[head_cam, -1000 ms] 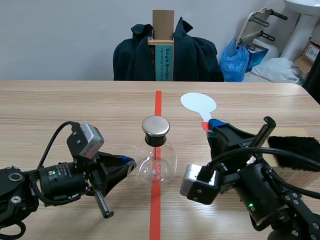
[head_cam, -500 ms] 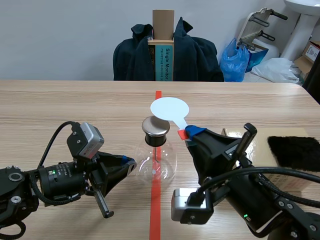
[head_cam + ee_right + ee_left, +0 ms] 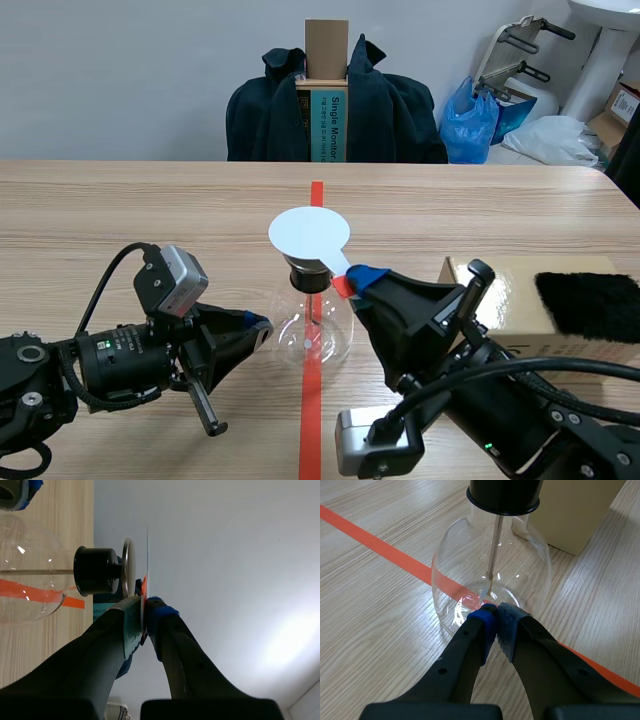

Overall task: Do the electroscope experiment.
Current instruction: 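Move the plate toward and away from the electroscope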

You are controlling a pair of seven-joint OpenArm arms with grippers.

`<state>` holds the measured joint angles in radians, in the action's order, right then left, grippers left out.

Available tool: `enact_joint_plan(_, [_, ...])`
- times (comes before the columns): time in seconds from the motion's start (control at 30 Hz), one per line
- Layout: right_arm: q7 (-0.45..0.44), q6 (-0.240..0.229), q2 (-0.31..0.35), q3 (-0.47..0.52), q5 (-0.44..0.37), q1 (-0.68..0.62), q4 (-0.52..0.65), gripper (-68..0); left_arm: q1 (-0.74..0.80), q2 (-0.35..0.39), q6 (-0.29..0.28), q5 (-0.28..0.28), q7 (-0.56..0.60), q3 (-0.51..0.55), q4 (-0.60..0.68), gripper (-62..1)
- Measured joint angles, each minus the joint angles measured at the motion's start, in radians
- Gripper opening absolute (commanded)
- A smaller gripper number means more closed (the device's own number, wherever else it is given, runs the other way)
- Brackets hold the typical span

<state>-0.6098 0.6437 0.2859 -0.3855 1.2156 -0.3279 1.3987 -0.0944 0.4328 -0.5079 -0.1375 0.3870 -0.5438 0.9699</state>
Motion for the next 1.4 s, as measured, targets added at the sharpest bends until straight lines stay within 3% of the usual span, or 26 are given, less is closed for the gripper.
enact_joint_plan(0.4, [-0.001, 0.0, 0.0, 0.0, 0.0, -0.019, 0.0, -66.7, 0.0, 0.0, 0.0, 0.0, 0.0, 0.0, 0.0, -59.0])
enact_joint_plan(0.57, [0.084, 0.0, 0.0, 0.0, 0.0, -0.019, 0.0, -66.7, 0.0, 0.0, 0.0, 0.0, 0.0, 0.0, 0.0, -59.0])
enact_joint_plan(0.83, [0.295, 0.0, 0.0, 0.0, -0.001, -0.019, 0.0, -66.7, 0.0, 0.0, 0.0, 0.0, 0.0, 0.0, 0.0, -59.0])
enact_joint_plan(1.1, [0.428, 0.0, 0.0, 0.0, -0.004, -0.019, 0.0, -66.7, 0.0, 0.0, 0.0, 0.0, 0.0, 0.0, 0.0, -59.0])
enact_joint_plan(1.27, [0.429, 0.0, 0.0, 0.0, -0.004, -0.019, 0.0, -66.7, 0.0, 0.0, 0.0, 0.0, 0.0, 0.0, 0.0, -59.0])
enact_joint_plan(1.4, [0.361, 0.0, 0.0, 0.004, -0.003, -0.019, 0.0, -66.7, 0.0, 0.0, 0.0, 0.0, 0.0, 0.0, 0.0, -59.0])
